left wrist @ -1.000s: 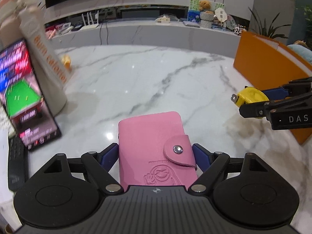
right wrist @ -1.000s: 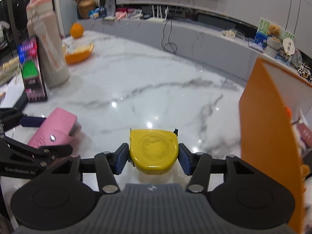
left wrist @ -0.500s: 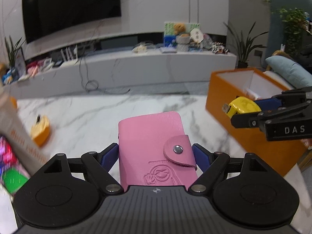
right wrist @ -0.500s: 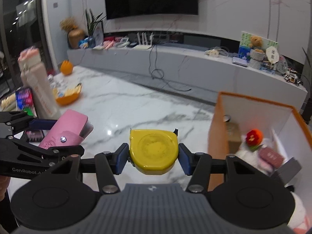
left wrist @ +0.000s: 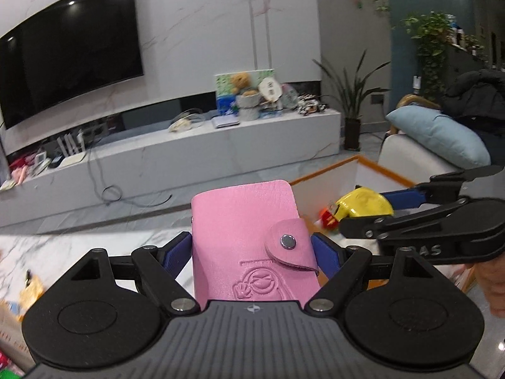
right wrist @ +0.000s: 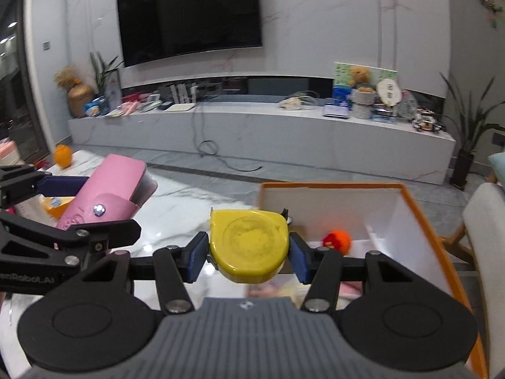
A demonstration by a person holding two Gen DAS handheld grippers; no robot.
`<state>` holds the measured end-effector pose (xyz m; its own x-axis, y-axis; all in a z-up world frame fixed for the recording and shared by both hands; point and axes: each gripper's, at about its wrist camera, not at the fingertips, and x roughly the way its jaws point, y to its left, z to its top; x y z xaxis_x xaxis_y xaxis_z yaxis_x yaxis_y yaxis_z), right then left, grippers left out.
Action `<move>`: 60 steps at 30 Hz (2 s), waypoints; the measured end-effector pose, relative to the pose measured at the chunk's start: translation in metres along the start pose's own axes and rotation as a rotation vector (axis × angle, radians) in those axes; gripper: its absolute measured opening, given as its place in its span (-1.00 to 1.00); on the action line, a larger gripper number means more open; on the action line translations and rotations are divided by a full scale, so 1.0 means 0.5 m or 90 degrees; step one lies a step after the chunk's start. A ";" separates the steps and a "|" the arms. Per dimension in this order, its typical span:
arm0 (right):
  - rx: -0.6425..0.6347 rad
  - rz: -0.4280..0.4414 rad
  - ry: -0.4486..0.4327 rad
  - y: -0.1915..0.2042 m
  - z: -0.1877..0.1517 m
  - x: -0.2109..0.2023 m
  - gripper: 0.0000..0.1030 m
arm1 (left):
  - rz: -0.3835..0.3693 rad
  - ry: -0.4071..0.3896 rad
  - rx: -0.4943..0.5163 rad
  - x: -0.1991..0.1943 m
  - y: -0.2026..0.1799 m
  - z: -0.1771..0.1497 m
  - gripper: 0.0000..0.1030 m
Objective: Organize objects
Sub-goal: 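Carry the wallet and tape measure over the orange box with both tools, then open both tools to drop the wallet and tape measure into the orange box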
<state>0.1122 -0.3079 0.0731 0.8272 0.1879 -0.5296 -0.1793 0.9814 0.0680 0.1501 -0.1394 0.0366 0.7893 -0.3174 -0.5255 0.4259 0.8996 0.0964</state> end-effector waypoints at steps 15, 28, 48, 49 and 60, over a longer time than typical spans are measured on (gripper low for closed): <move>0.158 -0.104 0.030 -0.231 0.005 -0.007 0.10 | -0.068 0.006 0.067 0.098 -0.165 0.056 0.84; 0.216 -0.121 0.071 -0.290 -0.013 0.048 0.10 | -0.053 0.094 0.052 0.225 -0.186 0.062 0.84; 0.206 -0.113 0.112 -0.268 -0.014 0.124 0.12 | -0.043 0.161 0.066 0.282 -0.194 0.027 0.85; 0.207 -0.115 0.107 -0.269 -0.013 0.122 0.12 | -0.047 0.160 0.064 0.280 -0.192 0.026 0.86; 0.211 -0.108 0.071 -0.267 -0.004 0.094 0.20 | -0.057 0.151 0.046 0.269 -0.188 0.032 0.87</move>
<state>0.1739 -0.4304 0.0374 0.7640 0.0336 -0.6443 0.1524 0.9610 0.2308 0.2233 -0.2715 -0.0297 0.6254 -0.3074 -0.7172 0.5264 0.8447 0.0970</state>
